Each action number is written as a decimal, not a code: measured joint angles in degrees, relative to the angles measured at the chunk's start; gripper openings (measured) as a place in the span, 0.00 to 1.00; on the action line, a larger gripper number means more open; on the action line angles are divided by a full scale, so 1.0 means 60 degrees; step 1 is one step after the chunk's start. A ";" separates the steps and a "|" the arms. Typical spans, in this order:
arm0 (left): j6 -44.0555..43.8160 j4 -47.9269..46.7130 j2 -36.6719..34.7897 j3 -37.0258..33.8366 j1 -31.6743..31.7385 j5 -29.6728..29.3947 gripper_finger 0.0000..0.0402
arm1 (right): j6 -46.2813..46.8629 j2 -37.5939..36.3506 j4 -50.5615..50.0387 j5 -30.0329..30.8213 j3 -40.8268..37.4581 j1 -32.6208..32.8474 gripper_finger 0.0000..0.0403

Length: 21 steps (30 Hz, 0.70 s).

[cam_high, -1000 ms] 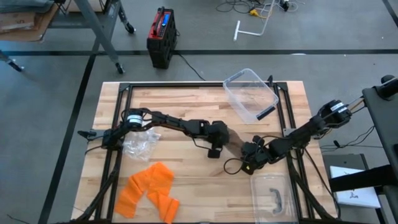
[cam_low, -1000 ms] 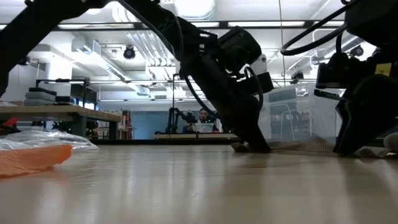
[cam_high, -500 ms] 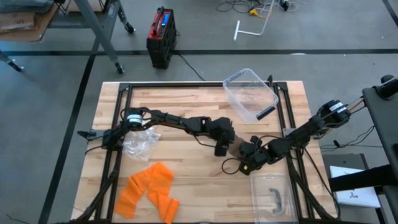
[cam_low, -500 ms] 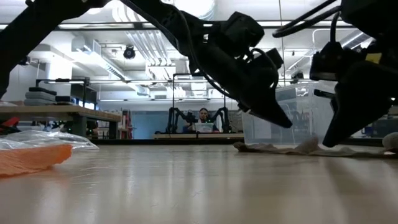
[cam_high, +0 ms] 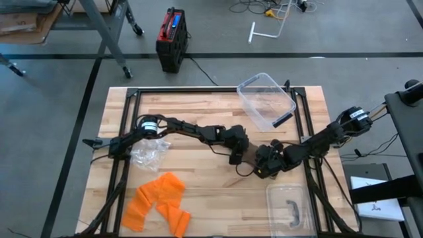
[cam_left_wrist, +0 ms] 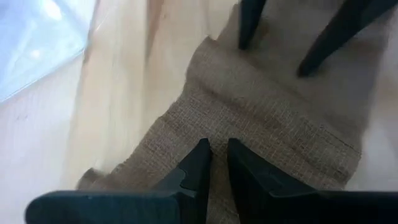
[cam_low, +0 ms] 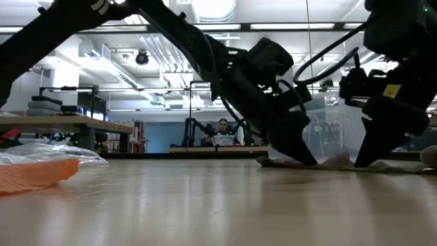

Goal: Roll bandage
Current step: Uncoil the brown bandage

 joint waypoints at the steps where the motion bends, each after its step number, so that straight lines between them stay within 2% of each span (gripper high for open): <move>1: -0.0002 -0.0373 -0.0037 -0.0002 0.0059 -0.0215 0.12 | 0.0015 -0.0001 -0.0023 -0.0076 -0.0020 -0.0001 0.46; 6: 0.0158 -0.1872 -0.0406 -0.0246 0.0284 -0.1264 0.12 | 0.0494 -0.0095 -0.0656 -0.0276 -0.0028 0.0321 0.46; 12: 0.0181 -0.1542 -0.0835 -0.1043 0.0313 -0.1356 0.12 | 0.0728 -0.0258 -0.1020 -0.0409 -0.0029 0.0503 0.46; 21: 0.0174 -0.0176 -0.1120 -0.1110 0.0147 0.0178 0.12 | 0.0328 -0.0217 -0.1080 0.0028 0.0249 0.0321 0.46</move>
